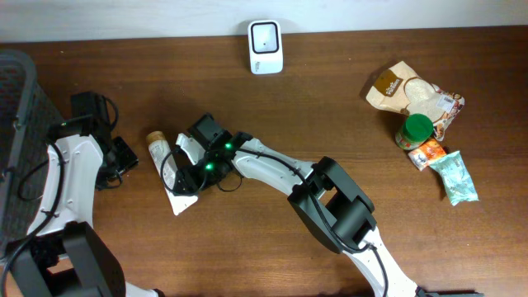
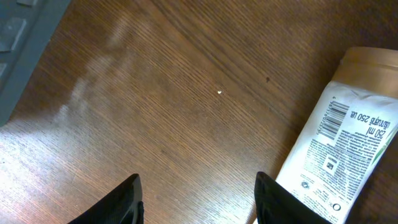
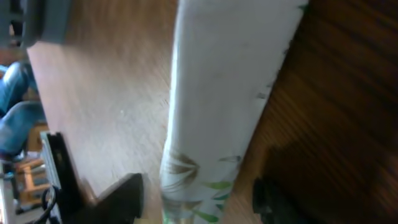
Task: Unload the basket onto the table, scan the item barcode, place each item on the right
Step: 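Reach the right gripper to the white tube and grasp it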
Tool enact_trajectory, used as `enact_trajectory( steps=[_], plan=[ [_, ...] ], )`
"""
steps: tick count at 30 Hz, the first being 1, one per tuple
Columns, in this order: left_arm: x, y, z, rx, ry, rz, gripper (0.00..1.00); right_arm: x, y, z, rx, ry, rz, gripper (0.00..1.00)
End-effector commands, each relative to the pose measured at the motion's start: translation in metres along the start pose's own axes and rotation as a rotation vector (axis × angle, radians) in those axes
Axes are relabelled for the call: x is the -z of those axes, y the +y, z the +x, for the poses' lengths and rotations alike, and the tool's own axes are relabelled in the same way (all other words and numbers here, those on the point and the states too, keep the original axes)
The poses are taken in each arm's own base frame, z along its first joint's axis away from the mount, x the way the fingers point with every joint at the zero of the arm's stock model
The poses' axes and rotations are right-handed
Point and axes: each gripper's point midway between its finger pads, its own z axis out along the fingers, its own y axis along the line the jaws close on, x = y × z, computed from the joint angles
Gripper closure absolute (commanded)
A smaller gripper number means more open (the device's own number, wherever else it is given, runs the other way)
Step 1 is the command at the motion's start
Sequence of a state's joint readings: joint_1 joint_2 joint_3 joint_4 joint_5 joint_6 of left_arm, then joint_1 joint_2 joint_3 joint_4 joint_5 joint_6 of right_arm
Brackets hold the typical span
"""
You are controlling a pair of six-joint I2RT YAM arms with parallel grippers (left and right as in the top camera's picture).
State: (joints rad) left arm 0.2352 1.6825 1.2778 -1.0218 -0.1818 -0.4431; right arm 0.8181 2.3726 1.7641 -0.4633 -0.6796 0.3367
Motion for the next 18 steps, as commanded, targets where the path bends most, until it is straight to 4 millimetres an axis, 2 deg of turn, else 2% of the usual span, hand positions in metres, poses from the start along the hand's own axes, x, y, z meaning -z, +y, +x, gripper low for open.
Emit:
enact_trajectory(
  steps=[1, 4, 5, 9, 12, 13, 15, 18],
  plan=[
    [0.001, -0.005, -0.003, 0.020, 0.003, 0.030, 0.43, -0.007, -0.001, 0.007, -0.026, 0.026, -0.019, 0.68],
    [0.001, -0.010, -0.002, 0.018, 0.009, 0.054, 0.43, -0.003, -0.006, 0.005, -0.038, 0.021, -0.016, 0.91],
    [0.001, -0.011, -0.002, 0.018, 0.013, 0.062, 0.43, 0.001, -0.010, 0.005, -0.053, 0.022, -0.009, 0.96],
    [0.002, -0.019, 0.002, 0.018, 0.031, 0.109, 0.43, 0.038, -0.036, 0.000, -0.137, 0.014, 0.022, 0.96],
    [0.004, -0.032, 0.006, -0.006, 0.038, 0.143, 0.46, 0.094, -0.062, -0.001, -0.221, 0.002, 0.060, 0.96],
    [0.005, -0.038, 0.008, -0.025, 0.036, 0.147, 0.46, 0.113, -0.078, 0.005, -0.275, 0.011, 0.076, 0.96],
    [0.007, -0.052, 0.014, -0.066, 0.030, 0.158, 0.46, 0.133, -0.099, 0.022, -0.321, 0.054, 0.093, 0.96],
    [0.006, -0.076, 0.025, -0.101, 0.013, 0.186, 0.41, 0.141, -0.104, 0.048, -0.338, 0.143, 0.114, 0.96]
  ],
)
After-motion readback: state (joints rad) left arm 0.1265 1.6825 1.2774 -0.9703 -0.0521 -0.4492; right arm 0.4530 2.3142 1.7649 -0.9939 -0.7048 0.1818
